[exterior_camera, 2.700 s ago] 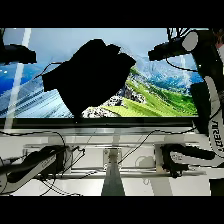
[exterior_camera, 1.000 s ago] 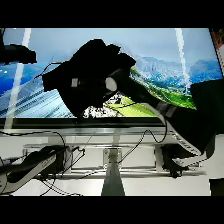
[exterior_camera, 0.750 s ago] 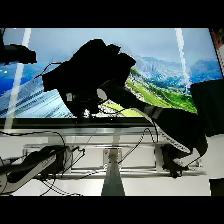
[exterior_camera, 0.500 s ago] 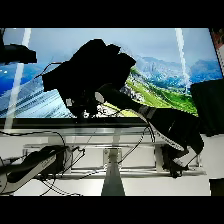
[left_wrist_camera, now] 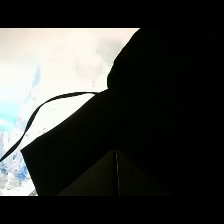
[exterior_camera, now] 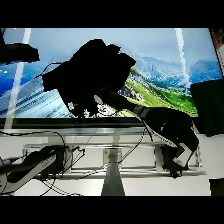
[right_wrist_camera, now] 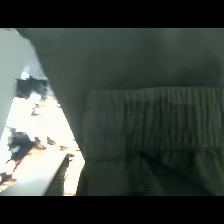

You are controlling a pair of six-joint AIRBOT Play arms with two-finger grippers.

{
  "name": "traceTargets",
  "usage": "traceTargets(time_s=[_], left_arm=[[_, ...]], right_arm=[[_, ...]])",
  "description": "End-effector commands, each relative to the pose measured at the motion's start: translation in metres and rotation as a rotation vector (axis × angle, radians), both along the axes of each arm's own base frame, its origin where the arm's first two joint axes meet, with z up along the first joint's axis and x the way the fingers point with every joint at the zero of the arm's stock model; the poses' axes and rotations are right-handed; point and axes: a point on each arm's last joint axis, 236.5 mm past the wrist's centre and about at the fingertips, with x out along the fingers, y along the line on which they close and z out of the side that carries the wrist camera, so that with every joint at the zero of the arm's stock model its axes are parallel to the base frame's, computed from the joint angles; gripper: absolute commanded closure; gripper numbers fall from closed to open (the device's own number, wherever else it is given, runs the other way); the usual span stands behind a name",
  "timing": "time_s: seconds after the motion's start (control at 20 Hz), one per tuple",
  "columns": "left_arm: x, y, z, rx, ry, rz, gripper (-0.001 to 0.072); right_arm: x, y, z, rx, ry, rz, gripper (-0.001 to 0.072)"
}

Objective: Fold the clothes and pants, and hang the long-sleeved shirts on hangers.

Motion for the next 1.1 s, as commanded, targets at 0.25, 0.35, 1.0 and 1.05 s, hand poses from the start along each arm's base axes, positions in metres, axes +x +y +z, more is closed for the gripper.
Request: traceTargets(time_s=[0.25,0.35,1.0,1.05], left_arm=[[0.000,-0.002,0.000,-0.007,0.000,-0.003,0.0698],[0.000,-0.002,0.000,-0.007,0.000,-0.003,0.0698],[0.000,0.003,-0.001,0.013,0.001,0.004,0.0697],[0.000,0.007,-0.004,0.032,0.012,0.008,0.0698]], right_arm=[[0.022,0.004,-0.001,0.004,-0.110,0.019,0.0544],[0.026,0.009,0.007,0.015,-0.125,0.021,0.0628],[0.151,-0.097,0.188,0.420,-0.034,-0.691,0.0695],[0.169,-0.128,0.212,0.478,-0.027,-0.794,0.0695]])
